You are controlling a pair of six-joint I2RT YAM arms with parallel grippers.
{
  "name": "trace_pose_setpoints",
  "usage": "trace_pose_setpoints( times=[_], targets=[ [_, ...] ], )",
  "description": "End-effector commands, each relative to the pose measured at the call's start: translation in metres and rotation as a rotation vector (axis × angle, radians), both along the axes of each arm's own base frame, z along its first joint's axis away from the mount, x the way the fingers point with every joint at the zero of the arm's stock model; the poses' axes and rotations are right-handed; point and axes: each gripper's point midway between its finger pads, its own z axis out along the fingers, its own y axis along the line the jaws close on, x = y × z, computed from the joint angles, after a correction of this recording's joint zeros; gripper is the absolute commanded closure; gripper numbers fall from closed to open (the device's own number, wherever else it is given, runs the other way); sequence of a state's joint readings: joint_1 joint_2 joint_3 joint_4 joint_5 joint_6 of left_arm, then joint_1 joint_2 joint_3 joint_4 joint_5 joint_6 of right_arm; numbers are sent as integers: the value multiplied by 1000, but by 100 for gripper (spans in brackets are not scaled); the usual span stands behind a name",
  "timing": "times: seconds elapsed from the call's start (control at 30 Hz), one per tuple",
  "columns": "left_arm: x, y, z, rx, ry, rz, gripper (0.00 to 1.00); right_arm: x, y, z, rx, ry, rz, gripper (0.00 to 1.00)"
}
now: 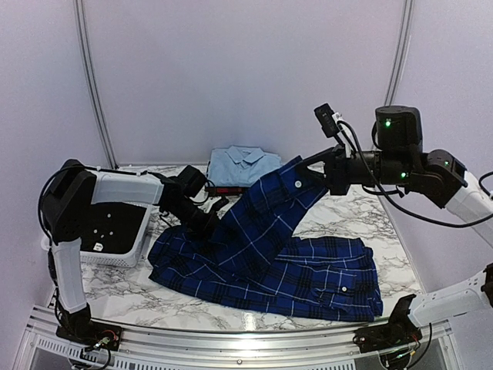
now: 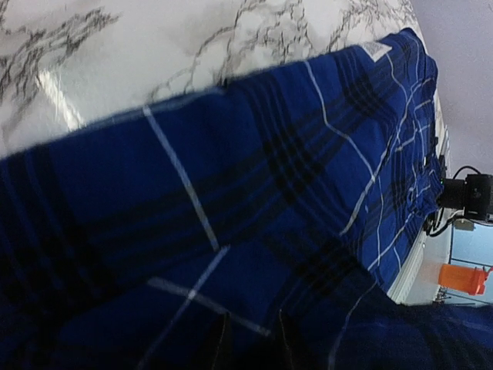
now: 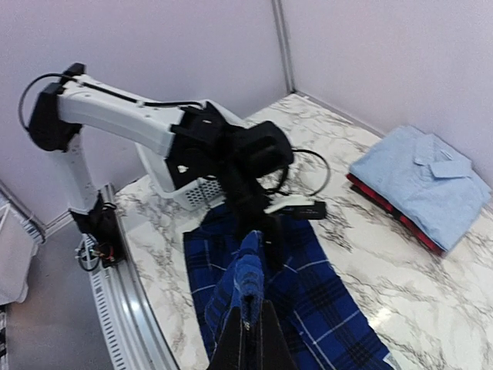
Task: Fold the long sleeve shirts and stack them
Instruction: Adjust the sleeve of the rectangle-folded shirt.
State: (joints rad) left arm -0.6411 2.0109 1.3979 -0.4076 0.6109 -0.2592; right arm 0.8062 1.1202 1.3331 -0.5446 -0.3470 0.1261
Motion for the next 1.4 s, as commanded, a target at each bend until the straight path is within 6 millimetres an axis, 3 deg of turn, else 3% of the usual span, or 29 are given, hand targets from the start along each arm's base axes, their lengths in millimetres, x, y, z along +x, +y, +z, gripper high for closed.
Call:
trace_pose_setpoints(
  times=[0.0, 0.17, 0.37, 0.6, 0.9, 1.0, 1.13, 1.37],
  targets=[
    [-27, 16, 16, -10, 6, -49, 79, 32, -26, -1, -73, -34, -245, 100],
    [-29, 32, 19, 25, 0, -13, 79, 52, -47, -25, -170, -3, -408, 100],
    [-34, 42, 12, 65, 24, -3, 83, 68, -81, -82, -361, 99, -618, 100],
    [-34, 59, -3, 153, 26, 35, 88, 61, -105, -157, -530, 254, -719, 100],
    [-23, 68, -2, 201, -12, 78, 92, 45, -152, -225, -678, 427, -872, 100],
    [-18, 69, -1, 213, -27, 83, 89, 45, -163, -234, -708, 440, -910, 100],
    [-6, 72, 13, 227, -90, 109, 74, 53, -159, -227, -692, 431, -911, 100],
    [20, 90, 67, 271, -312, 212, 55, 55, -154, -216, -741, 448, -889, 100]
  ],
)
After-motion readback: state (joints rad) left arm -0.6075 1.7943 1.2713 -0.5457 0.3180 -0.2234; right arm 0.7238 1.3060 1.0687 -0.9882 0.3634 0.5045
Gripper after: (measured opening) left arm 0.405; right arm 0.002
